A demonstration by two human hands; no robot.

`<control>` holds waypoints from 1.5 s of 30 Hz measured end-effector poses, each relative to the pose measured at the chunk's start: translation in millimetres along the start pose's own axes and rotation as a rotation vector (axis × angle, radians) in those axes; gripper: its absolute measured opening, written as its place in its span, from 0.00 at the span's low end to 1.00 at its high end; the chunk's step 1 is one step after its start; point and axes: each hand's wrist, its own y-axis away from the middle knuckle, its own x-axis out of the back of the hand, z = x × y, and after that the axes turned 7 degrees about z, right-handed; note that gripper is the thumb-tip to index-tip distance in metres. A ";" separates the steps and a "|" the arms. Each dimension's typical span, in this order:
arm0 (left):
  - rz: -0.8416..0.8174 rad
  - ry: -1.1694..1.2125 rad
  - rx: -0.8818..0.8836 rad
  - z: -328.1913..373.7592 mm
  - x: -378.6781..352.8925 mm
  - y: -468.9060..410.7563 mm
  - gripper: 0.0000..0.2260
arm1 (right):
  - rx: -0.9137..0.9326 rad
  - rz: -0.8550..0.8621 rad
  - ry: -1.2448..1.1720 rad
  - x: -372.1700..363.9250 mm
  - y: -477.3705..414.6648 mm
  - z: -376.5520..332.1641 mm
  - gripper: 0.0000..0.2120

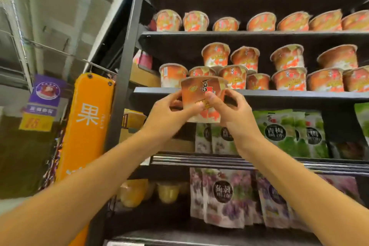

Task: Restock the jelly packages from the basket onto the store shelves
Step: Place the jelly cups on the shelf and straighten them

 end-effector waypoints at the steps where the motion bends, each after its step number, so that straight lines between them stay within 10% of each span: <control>1: 0.027 -0.001 -0.010 1.1 3.4 -15.4 0.25 | 0.025 0.022 0.017 -7.0 -13.8 -4.0 0.43; 34: 0.247 -0.184 -0.121 -11.7 -11.8 -243.5 0.35 | 0.133 0.211 0.362 -94.9 -226.3 -31.1 0.23; 38: 0.359 -0.347 -0.061 -15.9 -17.9 -250.5 0.33 | 0.324 0.277 0.441 -90.4 -226.3 -20.7 0.09; 45: 0.417 -0.510 -0.010 -21.8 -22.9 -253.1 0.34 | 0.653 0.327 0.678 -51.2 -201.2 23.6 0.20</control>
